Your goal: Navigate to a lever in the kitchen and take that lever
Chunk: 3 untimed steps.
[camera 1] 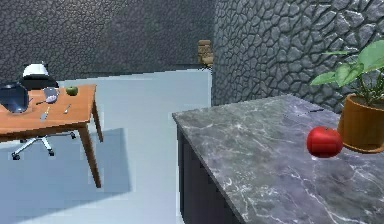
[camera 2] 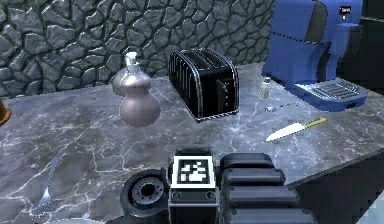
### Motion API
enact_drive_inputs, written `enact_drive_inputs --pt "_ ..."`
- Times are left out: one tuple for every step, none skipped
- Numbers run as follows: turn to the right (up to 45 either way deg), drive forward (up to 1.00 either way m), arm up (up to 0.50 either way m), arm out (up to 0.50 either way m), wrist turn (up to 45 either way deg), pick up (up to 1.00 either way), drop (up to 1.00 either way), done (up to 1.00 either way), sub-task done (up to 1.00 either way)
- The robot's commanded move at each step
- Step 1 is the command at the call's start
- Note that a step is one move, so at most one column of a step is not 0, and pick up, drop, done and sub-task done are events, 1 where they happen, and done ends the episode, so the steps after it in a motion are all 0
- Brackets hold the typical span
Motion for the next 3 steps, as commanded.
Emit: enact_drive_inputs --pt "0.0 0.0 0.0 0.0 45.0 0.0 0.0 0.0 0.0" --pt "0.0 0.0 0.0 0.0 39.0 0.0 0.0 0.0 0.0" --pt "0.0 0.0 -0.16 0.0 0.0 0.0 0.0 0.0 0.0"
